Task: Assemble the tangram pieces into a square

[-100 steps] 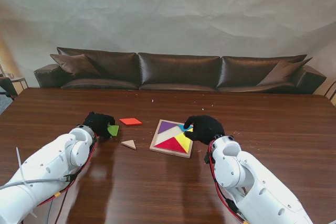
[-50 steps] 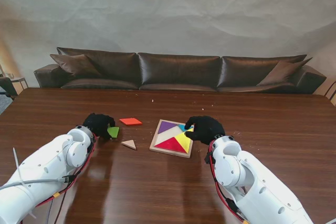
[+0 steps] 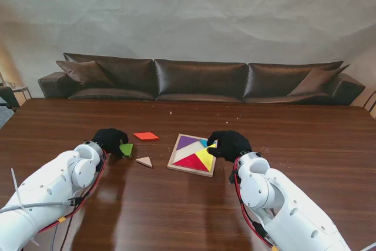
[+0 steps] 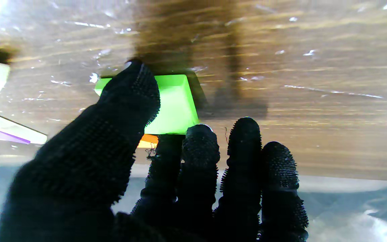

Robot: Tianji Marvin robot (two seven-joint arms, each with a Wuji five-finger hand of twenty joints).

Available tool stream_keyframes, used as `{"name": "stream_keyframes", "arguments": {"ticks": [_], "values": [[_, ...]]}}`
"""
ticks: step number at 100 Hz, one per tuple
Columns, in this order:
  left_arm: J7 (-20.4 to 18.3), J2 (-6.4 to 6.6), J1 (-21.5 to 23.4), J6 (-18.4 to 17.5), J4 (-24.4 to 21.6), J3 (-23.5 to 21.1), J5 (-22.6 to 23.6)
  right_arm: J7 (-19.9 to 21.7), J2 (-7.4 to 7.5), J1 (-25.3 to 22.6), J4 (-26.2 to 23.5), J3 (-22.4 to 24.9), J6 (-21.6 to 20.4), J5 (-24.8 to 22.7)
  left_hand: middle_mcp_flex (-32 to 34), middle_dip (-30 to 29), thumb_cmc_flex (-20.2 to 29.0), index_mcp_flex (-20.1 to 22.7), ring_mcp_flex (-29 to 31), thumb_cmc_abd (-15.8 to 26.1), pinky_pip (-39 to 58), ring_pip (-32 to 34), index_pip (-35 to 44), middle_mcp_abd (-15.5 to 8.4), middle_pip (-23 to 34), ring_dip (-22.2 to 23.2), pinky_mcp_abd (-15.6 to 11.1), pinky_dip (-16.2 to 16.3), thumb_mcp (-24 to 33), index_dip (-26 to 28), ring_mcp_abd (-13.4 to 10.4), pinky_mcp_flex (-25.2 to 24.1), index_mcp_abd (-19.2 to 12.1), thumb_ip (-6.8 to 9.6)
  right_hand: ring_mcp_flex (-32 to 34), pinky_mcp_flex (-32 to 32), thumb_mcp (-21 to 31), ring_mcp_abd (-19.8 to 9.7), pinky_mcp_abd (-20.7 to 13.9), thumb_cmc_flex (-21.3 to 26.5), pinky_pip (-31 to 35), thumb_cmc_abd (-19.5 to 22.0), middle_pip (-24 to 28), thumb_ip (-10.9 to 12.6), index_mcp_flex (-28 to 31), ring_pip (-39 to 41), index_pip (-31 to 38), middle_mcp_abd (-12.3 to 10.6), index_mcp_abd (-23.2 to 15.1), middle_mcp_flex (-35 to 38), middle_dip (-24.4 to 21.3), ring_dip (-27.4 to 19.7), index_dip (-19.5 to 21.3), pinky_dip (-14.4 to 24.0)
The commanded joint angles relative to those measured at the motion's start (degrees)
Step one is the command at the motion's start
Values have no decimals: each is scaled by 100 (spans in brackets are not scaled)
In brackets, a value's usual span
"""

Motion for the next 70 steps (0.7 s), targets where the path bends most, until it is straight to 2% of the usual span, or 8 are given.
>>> {"name": "stream_keyframes", "arguments": {"ticks": [1, 24, 34, 38, 41, 47, 57, 70], "values": [[-162, 9, 81, 13, 37, 24, 18, 99, -27, -6, 15, -15, 12, 20, -230, 203, 617, 1221, 197, 200, 326, 217, 2803, 31, 99, 153, 51, 117, 420, 322, 41, 72, -686, 238, -74, -725, -12, 52, 38, -134, 87, 147, 80, 120, 63, 72, 52, 121, 43, -224, -90, -10, -26, 2], [-342, 50, 154, 85, -97, -56, 82, 121, -27, 11, 38, -28, 18, 41, -881, 409, 524, 967, 39, 214, 584, 562, 3071, 71, -119, 436, -203, 343, 357, 543, 31, -31, -687, 236, -81, -727, -14, 52, 39, -133, 93, 162, 81, 123, 66, 69, 51, 153, 48, -244, -93, -13, -30, 3], [-423, 63, 178, 143, -148, -76, 103, 122, -28, 23, 53, -41, 8, 45, -1345, 146, 472, 790, -42, 248, 666, 765, 3259, 193, -470, 540, -308, 421, 344, 709, -17, -98, -671, 234, -86, -728, -15, 49, 39, -133, 93, 157, 82, 124, 63, 69, 49, 136, 46, -253, -93, -14, -32, 3], [-442, 64, 182, 156, -153, -78, 98, 123, -28, 27, 59, -47, 4, 46, -1573, -390, 474, 749, -53, 247, 687, 843, 3320, 366, -886, 564, -368, 440, 343, 752, -80, -105, -627, 235, -86, -731, -15, 43, 40, -135, 92, 159, 86, 125, 65, 69, 51, 141, 44, -253, -93, -14, -32, 2], [-456, 66, 182, 162, -156, -75, 97, 124, -28, 31, 65, -51, 2, 48, -1842, -1870, 475, 730, -53, 253, 711, 943, 3377, 552, -1014, 560, -449, 430, 346, 740, -241, -83, -605, 231, -94, -732, -15, 52, 38, -134, 93, 159, 86, 125, 61, 68, 49, 153, 41, -255, -93, -15, -32, 2], [-488, 71, 186, 170, -169, -75, 99, 131, -27, 36, 72, -56, -3, 48, -1858, -3091, 482, 711, 50, 272, 757, 1115, 3426, 776, -1814, 612, -534, 392, 331, 732, -583, 18, -596, 233, -94, -732, -15, 46, 36, -134, 95, 164, 86, 125, 62, 74, 51, 137, 48, -258, -94, -13, -32, 3], [-550, 76, 212, 207, -228, -96, 99, 131, -28, 42, 84, -61, -5, 53, -1510, -4011, 510, 663, 283, 332, 783, 1046, 3475, 733, -2480, 598, -489, 331, 298, 768, -612, 188, -623, 245, -97, -732, -18, 53, 34, -132, 96, 166, 88, 126, 64, 79, 52, 152, 44, -261, -95, -13, -32, 3], [-611, 69, 227, 261, -285, -116, 72, 138, -27, 48, 98, -69, -8, 59, -1085, -4746, 570, 558, 641, 422, 816, 905, 3557, 699, -2962, 592, -360, 263, 290, 865, -583, 478, -591, 269, -95, -736, -15, 49, 27, -140, 97, 166, 90, 126, 76, 85, 58, 146, 60, -271, -96, -15, -31, 2]]}}
